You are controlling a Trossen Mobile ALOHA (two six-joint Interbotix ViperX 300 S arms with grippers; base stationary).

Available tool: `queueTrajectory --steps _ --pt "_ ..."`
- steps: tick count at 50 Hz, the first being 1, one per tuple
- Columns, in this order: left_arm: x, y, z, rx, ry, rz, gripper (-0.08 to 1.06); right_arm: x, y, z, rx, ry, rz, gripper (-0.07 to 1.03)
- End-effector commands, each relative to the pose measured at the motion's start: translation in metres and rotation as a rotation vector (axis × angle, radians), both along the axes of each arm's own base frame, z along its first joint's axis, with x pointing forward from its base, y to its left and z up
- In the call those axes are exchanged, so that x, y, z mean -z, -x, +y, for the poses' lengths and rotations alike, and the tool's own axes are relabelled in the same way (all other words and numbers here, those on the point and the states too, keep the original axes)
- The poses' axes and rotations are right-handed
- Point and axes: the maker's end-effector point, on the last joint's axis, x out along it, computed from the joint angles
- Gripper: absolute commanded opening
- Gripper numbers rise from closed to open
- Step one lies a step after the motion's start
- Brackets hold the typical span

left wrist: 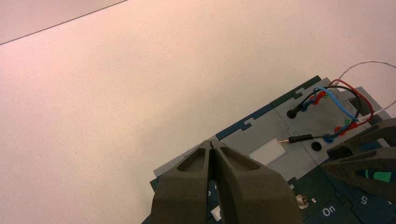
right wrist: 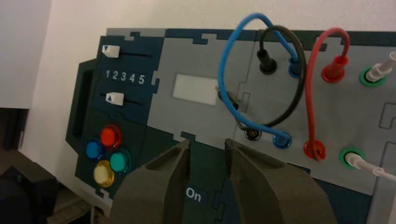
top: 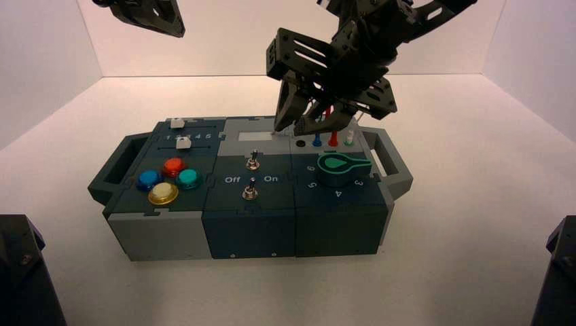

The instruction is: Insert the black wire.

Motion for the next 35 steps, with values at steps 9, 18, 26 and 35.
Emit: queueTrajectory --steps 9,18,26,35 --pt "-0.010 -0.005 -0.003 0.006 0.011 -0.034 -0.03 -0.013 -0.010 0.002 0.026 -0.033 -0.062 0.41" --pt "-0.010 -0.004 -0.002 0.008 0.009 -0.035 -0.03 -0.012 -0.016 -0.002 0.051 -0.034 -0.100 0.41" --pt "-0.009 -0.004 -0.002 0.008 0.006 -0.033 -0.03 -0.008 -0.018 -0.002 0.056 -0.026 -0.105 0.41" --pt "-0.008 -0.005 -0.002 0.007 0.005 -0.030 -0.03 -0.002 -0.021 -0.003 0.067 -0.013 -0.108 0.41"
